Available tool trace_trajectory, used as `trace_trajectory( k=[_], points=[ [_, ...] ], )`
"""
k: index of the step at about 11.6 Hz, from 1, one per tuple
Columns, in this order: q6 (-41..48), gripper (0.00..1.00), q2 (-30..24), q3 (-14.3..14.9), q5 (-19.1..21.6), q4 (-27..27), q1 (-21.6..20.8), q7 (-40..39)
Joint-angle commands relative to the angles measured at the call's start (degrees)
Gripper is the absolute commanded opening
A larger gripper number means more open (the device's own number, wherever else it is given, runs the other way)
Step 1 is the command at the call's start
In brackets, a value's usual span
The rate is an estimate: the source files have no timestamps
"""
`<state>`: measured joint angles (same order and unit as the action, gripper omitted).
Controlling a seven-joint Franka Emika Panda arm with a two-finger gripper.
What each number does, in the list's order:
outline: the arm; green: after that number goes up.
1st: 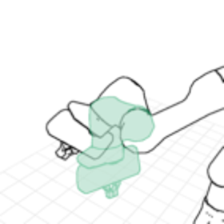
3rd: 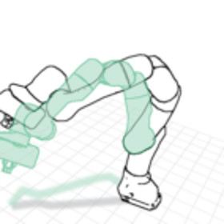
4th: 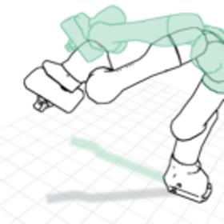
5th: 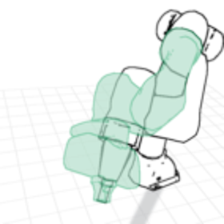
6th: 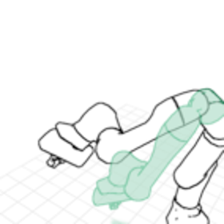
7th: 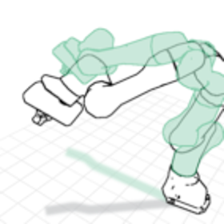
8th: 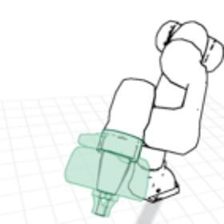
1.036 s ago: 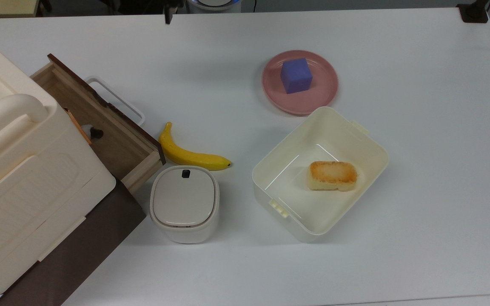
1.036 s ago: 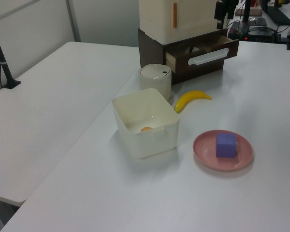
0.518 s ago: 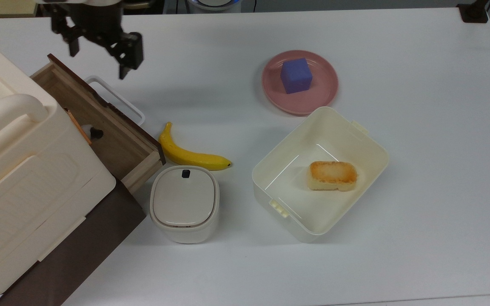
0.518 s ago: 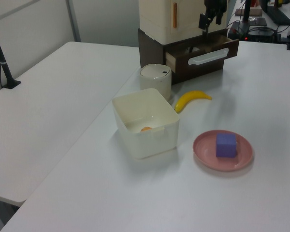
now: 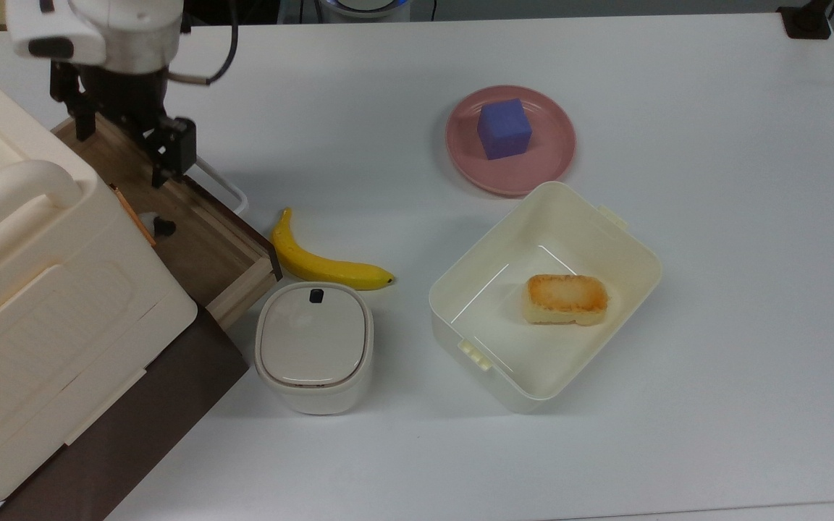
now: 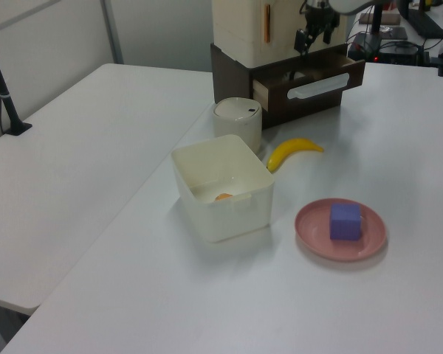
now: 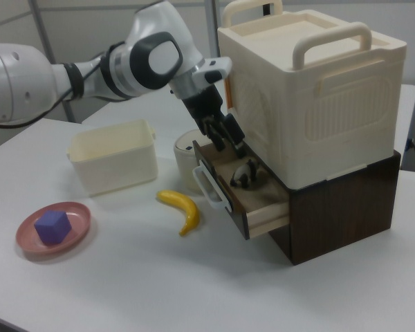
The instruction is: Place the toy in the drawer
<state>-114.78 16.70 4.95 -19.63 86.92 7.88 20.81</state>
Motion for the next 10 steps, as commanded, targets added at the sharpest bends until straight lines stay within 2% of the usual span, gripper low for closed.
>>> trace_trajectory(
  k=[1,10],
  points=[
    [-4.4,1.00,2.6,0.1,-1.9,0.3,-0.1,3.0],
    [-6.7,1.00,8.7,-0.5,-8.0,1.1,0.1,2.6]
  ],
)
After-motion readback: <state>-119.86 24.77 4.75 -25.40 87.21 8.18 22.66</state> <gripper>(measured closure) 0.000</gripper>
